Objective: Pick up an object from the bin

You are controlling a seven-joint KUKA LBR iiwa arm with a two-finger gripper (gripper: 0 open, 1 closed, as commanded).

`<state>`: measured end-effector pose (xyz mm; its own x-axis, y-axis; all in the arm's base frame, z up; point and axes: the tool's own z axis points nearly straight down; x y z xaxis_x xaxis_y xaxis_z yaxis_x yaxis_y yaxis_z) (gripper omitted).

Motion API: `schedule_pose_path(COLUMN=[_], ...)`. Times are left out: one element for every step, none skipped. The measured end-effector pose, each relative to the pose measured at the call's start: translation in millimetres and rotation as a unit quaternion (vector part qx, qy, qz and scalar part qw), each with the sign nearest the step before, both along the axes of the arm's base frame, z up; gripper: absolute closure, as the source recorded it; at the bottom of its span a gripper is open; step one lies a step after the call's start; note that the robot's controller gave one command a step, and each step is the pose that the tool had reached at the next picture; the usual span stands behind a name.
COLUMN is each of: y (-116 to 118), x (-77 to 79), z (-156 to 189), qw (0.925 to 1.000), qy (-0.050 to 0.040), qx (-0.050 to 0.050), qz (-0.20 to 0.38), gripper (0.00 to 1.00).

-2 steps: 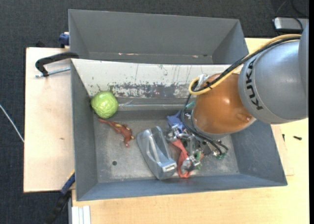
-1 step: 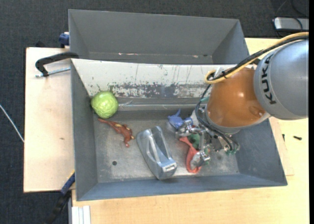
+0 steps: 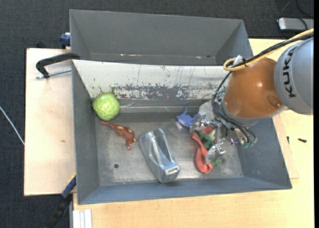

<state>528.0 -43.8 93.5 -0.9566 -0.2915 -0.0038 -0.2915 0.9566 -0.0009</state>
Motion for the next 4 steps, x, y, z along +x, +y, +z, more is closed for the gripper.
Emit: schedule_pose_path(y=[2,3,3,-3], x=[63.5,61.4,61.7,38.8], z=[11,9,9,-13], qw=[0.9985,0.9984,0.9984,1.0], qy=[0.007,0.0118,0.0113,0.0011], qx=[0.002,0.003,0.003,0.001], qz=[0.054,0.055,0.055,0.004], gripper=[1.0,0.0,0.0,1.0])
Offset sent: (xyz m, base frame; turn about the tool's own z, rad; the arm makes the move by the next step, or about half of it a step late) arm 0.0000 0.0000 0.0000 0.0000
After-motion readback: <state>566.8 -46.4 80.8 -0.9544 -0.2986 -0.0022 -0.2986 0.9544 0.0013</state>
